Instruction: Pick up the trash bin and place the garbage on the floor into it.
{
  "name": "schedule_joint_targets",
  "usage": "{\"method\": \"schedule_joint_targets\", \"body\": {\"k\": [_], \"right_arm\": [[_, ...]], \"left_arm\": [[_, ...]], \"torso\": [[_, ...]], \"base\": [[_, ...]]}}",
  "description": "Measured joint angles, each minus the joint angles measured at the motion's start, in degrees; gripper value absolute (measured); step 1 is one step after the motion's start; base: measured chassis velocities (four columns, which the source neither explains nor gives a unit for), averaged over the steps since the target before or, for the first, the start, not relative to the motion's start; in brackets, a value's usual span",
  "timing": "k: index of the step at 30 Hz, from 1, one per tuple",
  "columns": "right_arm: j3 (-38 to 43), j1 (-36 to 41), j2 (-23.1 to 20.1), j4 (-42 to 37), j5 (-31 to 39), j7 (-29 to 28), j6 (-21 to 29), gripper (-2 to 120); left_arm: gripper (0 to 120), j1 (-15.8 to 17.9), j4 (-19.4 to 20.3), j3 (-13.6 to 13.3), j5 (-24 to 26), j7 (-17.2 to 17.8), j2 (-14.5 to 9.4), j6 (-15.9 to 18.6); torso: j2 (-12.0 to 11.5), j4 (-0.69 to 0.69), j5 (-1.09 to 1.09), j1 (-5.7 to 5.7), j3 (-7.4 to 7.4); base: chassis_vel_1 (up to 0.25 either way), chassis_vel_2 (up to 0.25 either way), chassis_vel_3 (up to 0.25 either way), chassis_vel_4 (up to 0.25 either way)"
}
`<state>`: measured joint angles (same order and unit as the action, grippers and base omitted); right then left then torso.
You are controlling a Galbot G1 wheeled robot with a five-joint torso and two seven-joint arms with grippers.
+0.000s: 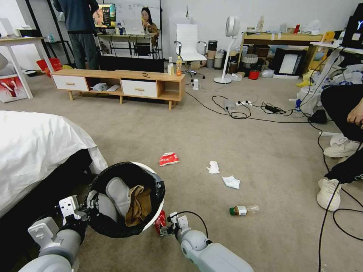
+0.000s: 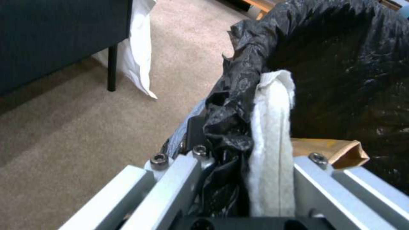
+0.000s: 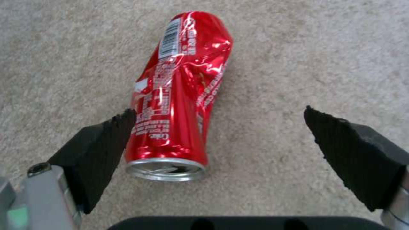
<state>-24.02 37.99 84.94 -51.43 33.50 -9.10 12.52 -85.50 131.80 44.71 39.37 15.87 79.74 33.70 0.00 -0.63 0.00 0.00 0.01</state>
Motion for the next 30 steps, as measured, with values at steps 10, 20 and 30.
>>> {"method": "schedule_joint_targets", "body": {"k": [10, 20, 30], "right_arm": [[-0.09, 0.15, 2.10, 3.75, -2.17, 1.86, -1.51, 100], [0.72, 0.11, 3.16, 7.03, -3.68, 3.29, -2.45, 100], [1.32, -0.51, 4.50, 8.89, -5.49, 4.07, -2.86, 99]], "left_arm": [[6, -0.79, 0.50, -0.17, -0.91, 0.00, 0.58, 0.00], [6, -1.74, 1.41, -0.21, -1.48, -0.03, 0.87, 0.00], [6, -2.44, 1.87, -0.49, -2.25, -0.14, 1.21, -0.14]], "torso": [[0.00, 0.01, 0.00, 0.00, 0.00], [0.00, 0.00, 0.00, 0.00, 0.00], [0.00, 0.00, 0.00, 0.00, 0.00]], "base": [[0.000, 0.000, 0.000, 0.000], [0.000, 0.000, 0.000, 0.000], [0.000, 0.000, 0.000, 0.000]]}}
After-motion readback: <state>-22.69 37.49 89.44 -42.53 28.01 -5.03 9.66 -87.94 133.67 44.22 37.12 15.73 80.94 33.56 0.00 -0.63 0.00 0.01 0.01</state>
